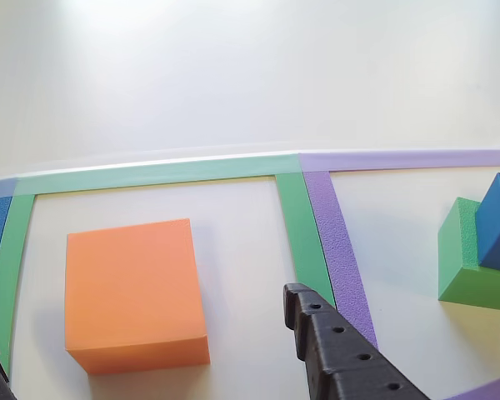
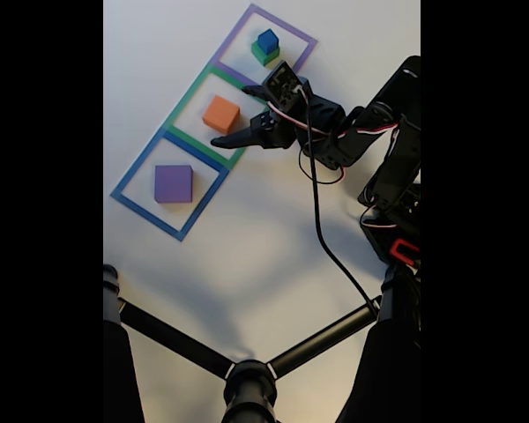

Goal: Tower of hanoi

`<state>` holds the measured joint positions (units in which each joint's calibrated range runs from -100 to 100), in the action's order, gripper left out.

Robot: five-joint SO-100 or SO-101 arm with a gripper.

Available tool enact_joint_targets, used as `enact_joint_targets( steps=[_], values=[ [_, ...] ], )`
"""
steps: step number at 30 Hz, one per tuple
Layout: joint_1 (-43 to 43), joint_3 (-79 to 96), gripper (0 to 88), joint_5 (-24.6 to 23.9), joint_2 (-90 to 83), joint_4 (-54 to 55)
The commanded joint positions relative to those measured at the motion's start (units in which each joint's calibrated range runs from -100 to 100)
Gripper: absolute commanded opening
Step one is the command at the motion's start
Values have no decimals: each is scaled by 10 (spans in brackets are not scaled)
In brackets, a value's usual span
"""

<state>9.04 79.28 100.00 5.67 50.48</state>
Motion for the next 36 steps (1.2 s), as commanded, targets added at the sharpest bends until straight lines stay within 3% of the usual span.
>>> enact_joint_targets(
  steps=[1, 28, 36],
  values=[
    [-9, -23, 440, 0, 3, 15],
    [-34, -63, 361, 0, 59, 14],
    [-44, -70, 272, 0, 67, 17]
  ],
)
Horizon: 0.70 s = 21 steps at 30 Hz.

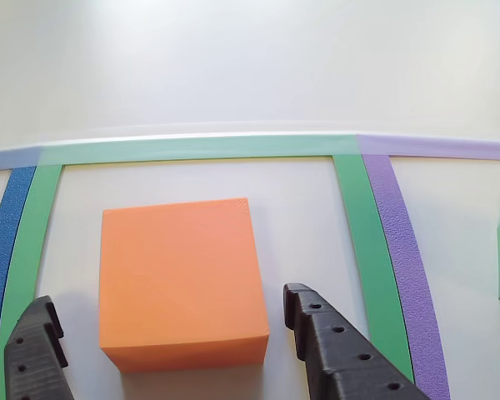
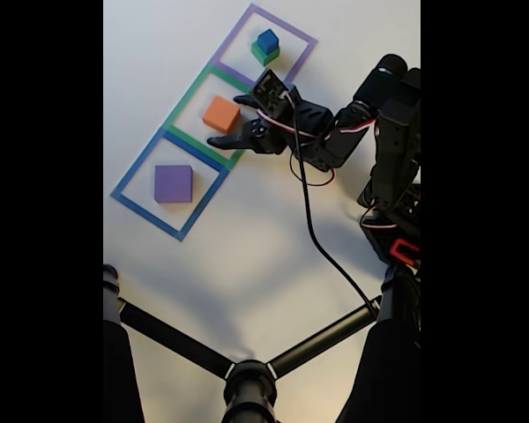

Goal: Tower of hanoi

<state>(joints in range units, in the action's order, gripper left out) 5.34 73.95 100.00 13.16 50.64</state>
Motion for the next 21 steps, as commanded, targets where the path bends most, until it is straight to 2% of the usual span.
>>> enact_joint_targets(
  steps=[1, 21],
  values=[
    [-8, -18, 255, 0, -8, 15],
    [-16, -28, 133, 0, 0, 13]
  ],
)
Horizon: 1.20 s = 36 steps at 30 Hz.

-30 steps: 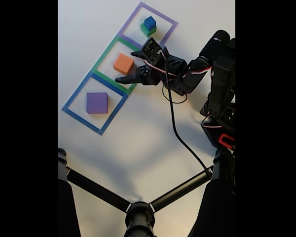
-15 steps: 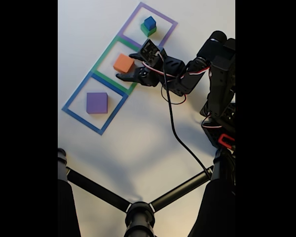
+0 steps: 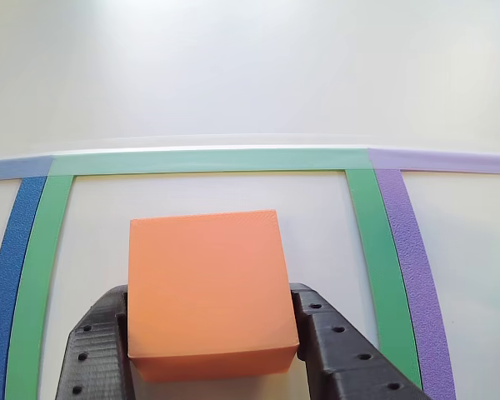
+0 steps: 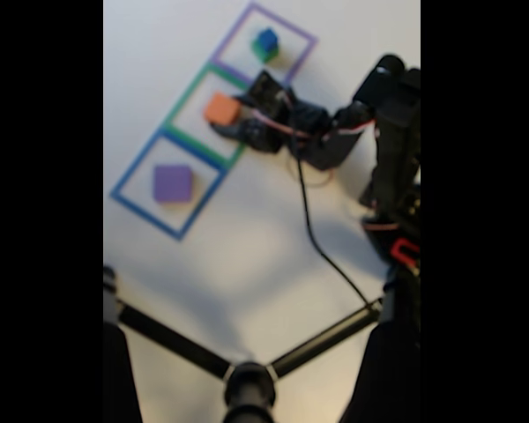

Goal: Tower of hanoi

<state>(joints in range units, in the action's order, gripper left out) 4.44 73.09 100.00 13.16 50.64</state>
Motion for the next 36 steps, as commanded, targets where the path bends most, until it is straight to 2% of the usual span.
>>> enact_joint_targets(
  steps=[1, 6, 11, 17, 21, 31, 36],
  values=[
    [-7, -21, 126, 0, 0, 13],
    [-9, -21, 92, 0, -11, 0],
    [-19, -18, 99, 0, -124, -120],
    [-33, -90, 100, 0, -350, -448],
    [-46, -212, 95, 0, -433, -675],
    [-97, -650, 94, 0, -432, -1222],
    [-132, -786, 94, 0, -427, -1359]
  ],
)
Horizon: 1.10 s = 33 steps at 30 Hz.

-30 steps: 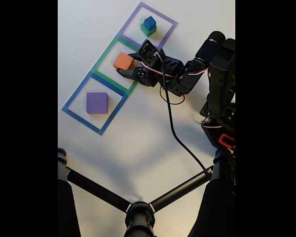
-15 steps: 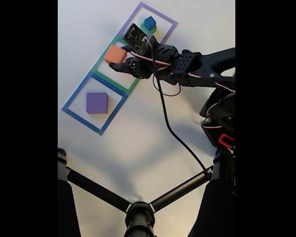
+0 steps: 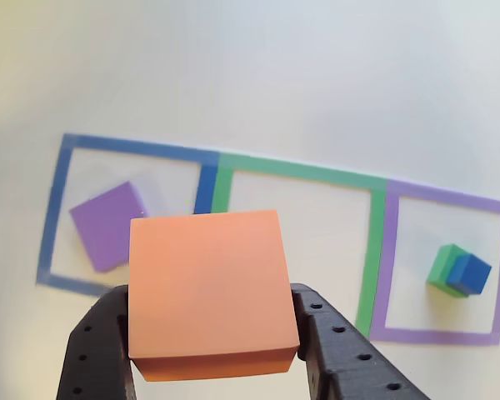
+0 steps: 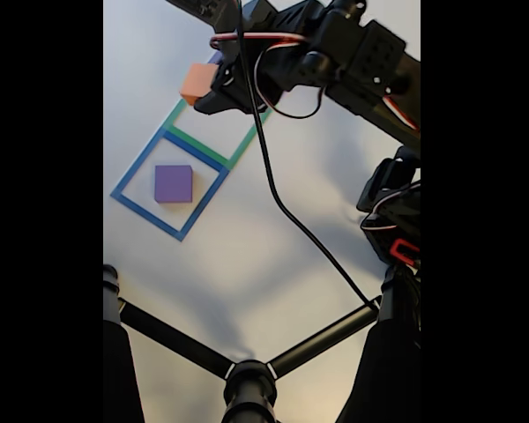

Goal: Tower of hanoi

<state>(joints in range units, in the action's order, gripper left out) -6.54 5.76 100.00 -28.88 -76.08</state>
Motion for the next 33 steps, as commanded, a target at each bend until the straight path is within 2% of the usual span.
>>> enact_joint_targets(
  steps=[1, 9, 15, 21, 26, 33],
  values=[
    [-30, -129, 95, -2, -7, -108],
    [-81, -215, 95, 0, -6, -200],
    [-103, -155, 94, 0, -14, -182],
    [-107, 47, 93, 0, -63, -30],
    [-108, 254, 93, 0, -100, 183],
    [-136, 439, 94, 0, -83, 464]
  ],
)
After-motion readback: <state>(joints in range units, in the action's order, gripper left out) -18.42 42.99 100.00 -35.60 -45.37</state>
